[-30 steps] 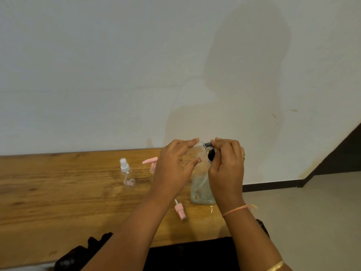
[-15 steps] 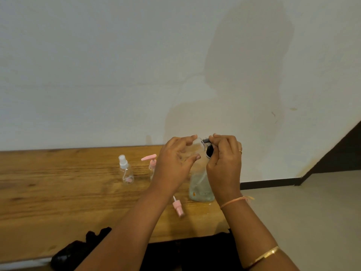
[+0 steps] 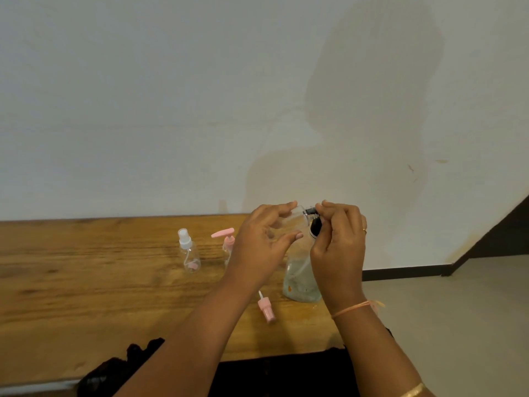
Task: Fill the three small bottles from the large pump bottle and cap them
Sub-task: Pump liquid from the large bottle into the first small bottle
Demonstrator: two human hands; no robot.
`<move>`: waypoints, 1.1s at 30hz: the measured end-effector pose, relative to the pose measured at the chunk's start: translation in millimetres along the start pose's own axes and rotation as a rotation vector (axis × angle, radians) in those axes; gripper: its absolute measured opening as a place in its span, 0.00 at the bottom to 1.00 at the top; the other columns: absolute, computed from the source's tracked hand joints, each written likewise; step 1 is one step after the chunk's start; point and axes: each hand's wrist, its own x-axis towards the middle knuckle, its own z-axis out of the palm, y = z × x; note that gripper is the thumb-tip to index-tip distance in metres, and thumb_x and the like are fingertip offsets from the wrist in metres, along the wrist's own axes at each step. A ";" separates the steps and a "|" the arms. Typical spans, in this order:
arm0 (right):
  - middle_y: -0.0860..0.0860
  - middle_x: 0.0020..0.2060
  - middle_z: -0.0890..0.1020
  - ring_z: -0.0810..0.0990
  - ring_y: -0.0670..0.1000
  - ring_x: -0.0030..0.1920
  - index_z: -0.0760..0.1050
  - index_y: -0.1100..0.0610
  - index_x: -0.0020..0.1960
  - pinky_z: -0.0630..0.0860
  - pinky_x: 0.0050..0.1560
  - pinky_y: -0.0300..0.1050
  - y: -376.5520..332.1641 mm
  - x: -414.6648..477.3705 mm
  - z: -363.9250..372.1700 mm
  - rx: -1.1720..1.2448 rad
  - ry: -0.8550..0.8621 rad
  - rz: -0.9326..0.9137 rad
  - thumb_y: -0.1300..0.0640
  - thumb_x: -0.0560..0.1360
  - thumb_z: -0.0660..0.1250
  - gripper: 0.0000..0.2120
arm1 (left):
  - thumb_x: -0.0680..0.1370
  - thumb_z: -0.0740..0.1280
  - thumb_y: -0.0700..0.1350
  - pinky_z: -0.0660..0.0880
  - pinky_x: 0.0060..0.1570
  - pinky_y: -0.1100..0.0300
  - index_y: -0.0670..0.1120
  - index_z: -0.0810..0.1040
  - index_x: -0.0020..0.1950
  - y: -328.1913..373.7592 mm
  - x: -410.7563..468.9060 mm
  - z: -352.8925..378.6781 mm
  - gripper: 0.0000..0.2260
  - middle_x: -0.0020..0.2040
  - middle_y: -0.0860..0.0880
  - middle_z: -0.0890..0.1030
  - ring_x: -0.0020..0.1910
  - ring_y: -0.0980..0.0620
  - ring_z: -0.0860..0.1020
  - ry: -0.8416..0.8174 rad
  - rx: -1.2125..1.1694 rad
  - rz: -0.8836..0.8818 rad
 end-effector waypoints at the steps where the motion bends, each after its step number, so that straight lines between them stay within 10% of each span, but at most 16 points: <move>1: 0.57 0.46 0.78 0.75 0.55 0.48 0.78 0.64 0.50 0.66 0.51 0.29 1.4 -0.6 1.4 -0.008 -0.011 -0.002 0.70 0.72 0.61 0.10 | 0.70 0.75 0.45 0.68 0.46 0.79 0.63 0.72 0.58 -0.7 0.6 0.2 0.23 0.52 0.60 0.75 0.50 0.70 0.73 -0.002 0.013 0.001; 14: 0.56 0.46 0.78 0.73 0.50 0.48 0.79 0.64 0.49 0.65 0.52 0.24 -6.1 3.5 -5.8 0.000 0.033 -0.003 0.70 0.72 0.61 0.10 | 0.70 0.75 0.46 0.72 0.52 0.73 0.64 0.72 0.59 0.2 0.7 -2.4 0.23 0.53 0.61 0.76 0.52 0.65 0.74 0.036 0.013 0.063; 21: 0.58 0.44 0.79 0.77 0.58 0.46 0.78 0.65 0.48 0.75 0.43 0.44 -5.1 1.4 -3.0 -0.071 -0.006 -0.043 0.65 0.74 0.58 0.10 | 0.71 0.74 0.46 0.68 0.47 0.77 0.64 0.71 0.59 -1.6 -4.2 0.0 0.22 0.51 0.65 0.72 0.50 0.67 0.72 0.014 0.084 0.021; 33: 0.57 0.45 0.79 0.76 0.56 0.47 0.78 0.65 0.48 0.64 0.52 0.25 -8.7 3.8 -5.5 0.004 0.028 0.000 0.64 0.73 0.56 0.13 | 0.71 0.73 0.51 0.72 0.52 0.70 0.64 0.70 0.61 -0.4 -7.5 2.6 0.22 0.53 0.64 0.72 0.56 0.59 0.74 0.042 0.079 0.099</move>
